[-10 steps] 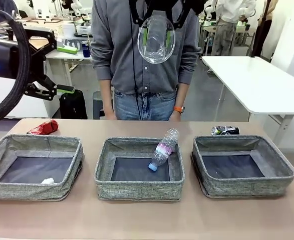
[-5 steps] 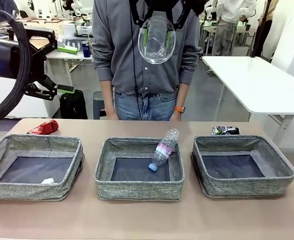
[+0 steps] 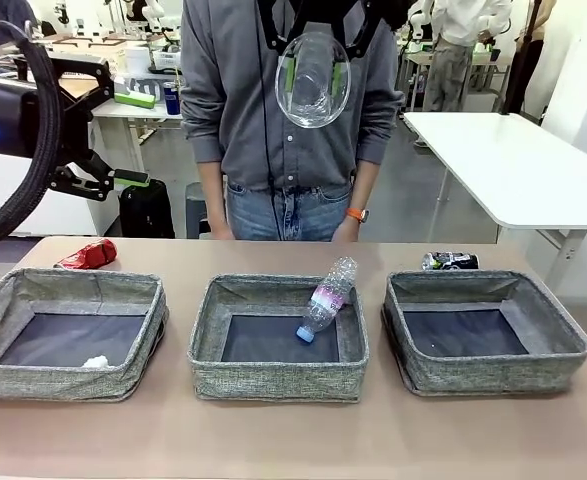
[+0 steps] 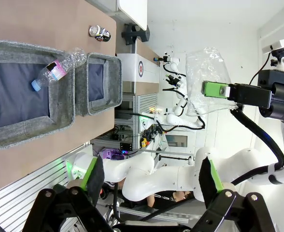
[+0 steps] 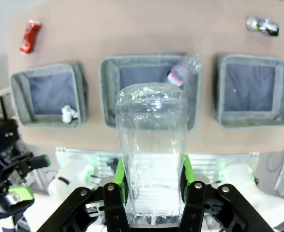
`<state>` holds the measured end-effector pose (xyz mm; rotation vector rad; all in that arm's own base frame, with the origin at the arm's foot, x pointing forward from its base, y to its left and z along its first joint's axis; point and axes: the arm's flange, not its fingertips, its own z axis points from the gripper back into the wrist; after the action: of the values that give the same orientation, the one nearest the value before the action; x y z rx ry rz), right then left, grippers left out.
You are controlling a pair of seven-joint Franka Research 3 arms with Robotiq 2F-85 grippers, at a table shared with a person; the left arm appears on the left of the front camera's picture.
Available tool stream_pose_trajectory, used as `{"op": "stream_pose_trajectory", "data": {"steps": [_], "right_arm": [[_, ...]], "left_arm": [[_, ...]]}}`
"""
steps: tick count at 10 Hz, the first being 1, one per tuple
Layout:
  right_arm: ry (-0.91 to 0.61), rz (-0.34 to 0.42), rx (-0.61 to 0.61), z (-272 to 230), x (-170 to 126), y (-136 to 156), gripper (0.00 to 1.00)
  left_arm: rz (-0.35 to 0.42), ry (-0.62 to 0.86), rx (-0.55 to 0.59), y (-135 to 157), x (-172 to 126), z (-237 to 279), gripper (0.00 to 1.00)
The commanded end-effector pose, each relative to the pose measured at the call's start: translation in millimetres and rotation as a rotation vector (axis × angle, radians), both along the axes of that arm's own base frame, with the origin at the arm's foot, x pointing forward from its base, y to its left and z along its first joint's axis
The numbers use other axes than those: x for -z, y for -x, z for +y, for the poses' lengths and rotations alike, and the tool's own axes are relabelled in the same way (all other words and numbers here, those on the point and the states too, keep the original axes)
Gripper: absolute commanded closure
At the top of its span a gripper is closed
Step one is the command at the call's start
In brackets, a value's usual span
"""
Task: Sort the waste into the appropriate baskets.
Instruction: Place the picked waste into the Fabric basket indicated by the person.
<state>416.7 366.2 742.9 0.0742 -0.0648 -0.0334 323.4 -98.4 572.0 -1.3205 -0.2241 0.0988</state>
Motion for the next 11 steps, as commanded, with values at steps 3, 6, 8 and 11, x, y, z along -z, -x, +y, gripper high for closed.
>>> {"op": "stream_pose_trajectory", "data": {"steps": [3,6,8,11], "right_arm": [[0.001,-0.004,-0.004,0.5,-1.0,1.9,0.5],[0.001,-0.004,-0.004,0.5,-1.0,1.9,0.5],[0.001,-0.004,-0.004,0.5,-1.0,1.9,0.5],[0.001,-0.004,-0.004,0.5,-1.0,1.9,0.5]], "left_arm": [[0.008,0.006,0.0,1.3,-1.0,-0.9,0.0],[0.008,0.006,0.0,1.3,-1.0,-0.9,0.0],[0.008,0.006,0.0,1.3,-1.0,-0.9,0.0],[0.008,0.006,0.0,1.3,-1.0,-0.9,0.0]]}}
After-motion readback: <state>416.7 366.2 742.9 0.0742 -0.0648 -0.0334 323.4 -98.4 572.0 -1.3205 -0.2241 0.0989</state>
